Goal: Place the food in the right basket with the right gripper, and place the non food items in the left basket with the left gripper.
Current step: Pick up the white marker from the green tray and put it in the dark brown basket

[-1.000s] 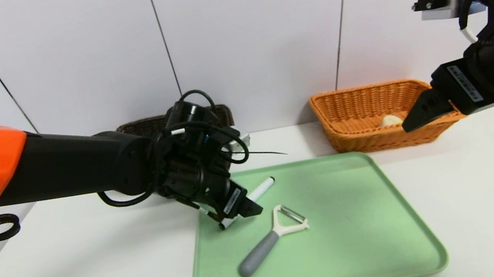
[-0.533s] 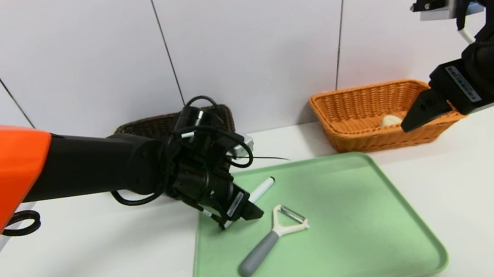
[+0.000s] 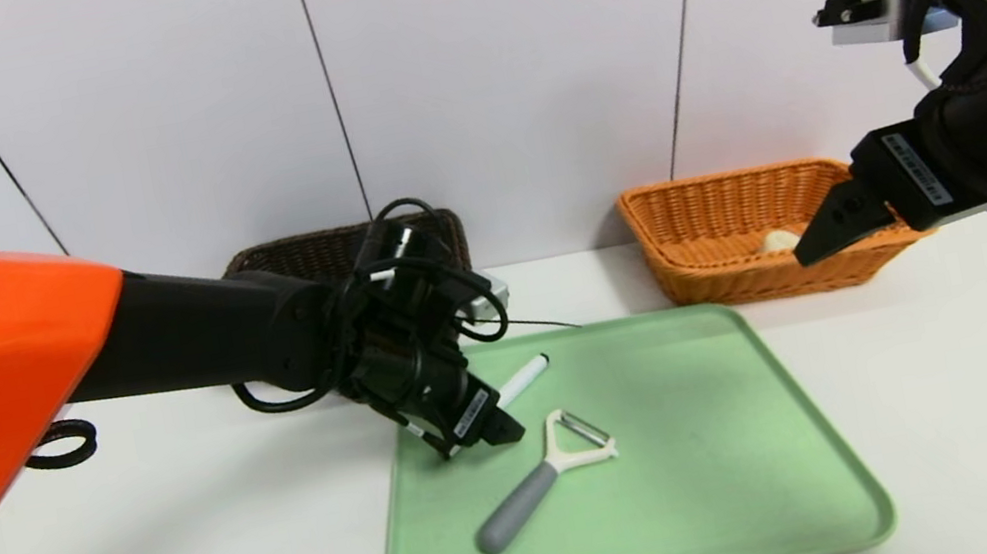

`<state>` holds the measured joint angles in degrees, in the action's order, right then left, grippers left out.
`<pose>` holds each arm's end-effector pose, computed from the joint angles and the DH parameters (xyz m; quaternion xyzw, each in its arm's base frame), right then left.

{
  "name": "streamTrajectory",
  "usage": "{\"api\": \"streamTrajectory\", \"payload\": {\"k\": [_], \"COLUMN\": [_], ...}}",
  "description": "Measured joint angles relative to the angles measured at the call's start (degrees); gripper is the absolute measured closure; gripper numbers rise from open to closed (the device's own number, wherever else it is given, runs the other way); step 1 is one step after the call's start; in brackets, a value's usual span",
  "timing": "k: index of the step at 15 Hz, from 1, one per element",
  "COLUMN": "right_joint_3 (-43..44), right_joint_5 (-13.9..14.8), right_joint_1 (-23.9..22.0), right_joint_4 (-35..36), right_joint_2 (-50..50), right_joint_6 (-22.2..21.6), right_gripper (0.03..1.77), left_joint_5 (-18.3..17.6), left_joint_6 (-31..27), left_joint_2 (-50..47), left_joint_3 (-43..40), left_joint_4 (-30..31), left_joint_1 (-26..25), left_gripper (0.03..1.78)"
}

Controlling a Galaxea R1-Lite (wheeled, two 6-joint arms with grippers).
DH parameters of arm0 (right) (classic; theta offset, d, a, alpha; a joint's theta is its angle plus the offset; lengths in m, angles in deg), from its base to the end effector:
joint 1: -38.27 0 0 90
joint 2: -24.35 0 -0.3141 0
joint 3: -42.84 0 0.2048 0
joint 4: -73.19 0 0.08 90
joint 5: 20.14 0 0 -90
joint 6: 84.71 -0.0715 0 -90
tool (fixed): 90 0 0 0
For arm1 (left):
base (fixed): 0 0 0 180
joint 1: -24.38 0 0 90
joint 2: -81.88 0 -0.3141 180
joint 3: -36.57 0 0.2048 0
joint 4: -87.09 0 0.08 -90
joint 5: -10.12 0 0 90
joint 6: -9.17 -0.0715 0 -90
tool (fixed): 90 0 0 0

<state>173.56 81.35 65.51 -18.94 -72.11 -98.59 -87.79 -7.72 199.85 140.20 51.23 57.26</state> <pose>0.2594 0.1175 0.3003 -0.0545 0.4676 0.0639 0.8799 0.3661 -0.2484 0.1108 0.2154 0.3633 -0.3730 0.8261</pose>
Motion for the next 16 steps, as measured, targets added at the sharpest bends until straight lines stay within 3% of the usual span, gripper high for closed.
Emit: {"api": "streamTrajectory", "payload": {"k": [16], "right_joint_3": [0.39], "right_joint_5": [-0.20], "right_joint_1": [-0.11], "right_joint_4": [0.23], "right_joint_2": [-0.43], "right_joint_6": [0.09], "right_gripper": [0.10], "left_joint_5": [0.48], "left_joint_6": [0.10], "left_joint_2": [1.77], "left_joint_3": [1.84], "left_joint_4": [-0.80], "left_joint_1": [0.94], "left_gripper": [0.12]}}
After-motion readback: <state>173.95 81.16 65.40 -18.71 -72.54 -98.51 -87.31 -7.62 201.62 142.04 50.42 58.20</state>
